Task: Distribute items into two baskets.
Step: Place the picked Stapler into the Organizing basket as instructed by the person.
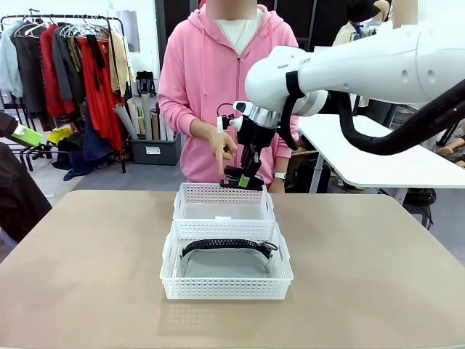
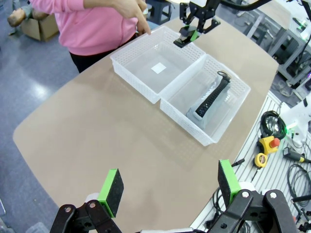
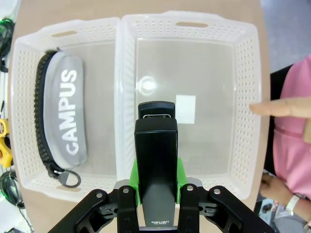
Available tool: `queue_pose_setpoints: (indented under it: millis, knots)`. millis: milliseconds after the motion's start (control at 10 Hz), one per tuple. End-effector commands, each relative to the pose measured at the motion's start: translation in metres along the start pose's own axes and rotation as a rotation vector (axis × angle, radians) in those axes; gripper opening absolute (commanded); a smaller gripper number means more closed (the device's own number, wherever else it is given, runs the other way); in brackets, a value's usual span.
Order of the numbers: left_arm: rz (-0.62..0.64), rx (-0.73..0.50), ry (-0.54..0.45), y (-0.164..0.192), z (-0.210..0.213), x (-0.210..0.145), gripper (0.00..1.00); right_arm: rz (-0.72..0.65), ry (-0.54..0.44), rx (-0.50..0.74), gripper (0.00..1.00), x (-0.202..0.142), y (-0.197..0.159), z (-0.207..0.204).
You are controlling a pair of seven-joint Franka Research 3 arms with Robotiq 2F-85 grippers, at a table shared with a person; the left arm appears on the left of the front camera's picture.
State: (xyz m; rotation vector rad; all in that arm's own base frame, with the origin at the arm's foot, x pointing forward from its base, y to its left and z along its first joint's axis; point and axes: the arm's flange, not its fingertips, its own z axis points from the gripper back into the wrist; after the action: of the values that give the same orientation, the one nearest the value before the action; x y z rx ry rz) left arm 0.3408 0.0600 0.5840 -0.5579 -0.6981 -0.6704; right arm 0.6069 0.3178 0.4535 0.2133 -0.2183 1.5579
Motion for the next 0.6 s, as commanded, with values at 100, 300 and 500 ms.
queue_pose_setpoints:
  millis: [100, 300, 500]
  knots:
    - [0.0, -0.011, -0.014, 0.0, 0.0, 0.0, 1.0, -0.004, -0.003, -0.043, 0.0, 0.011, -0.007, -0.018]
    - [0.0, -0.011, -0.014, 0.0, 0.0, 0.0, 1.0, -0.005, 0.011, -0.031, 0.0, 0.014, -0.012, -0.033]
    - [0.0, -0.011, -0.014, 0.0, 0.0, 0.0, 1.0, -0.024, 0.048, -0.006, 0.0, 0.015, -0.021, -0.05]
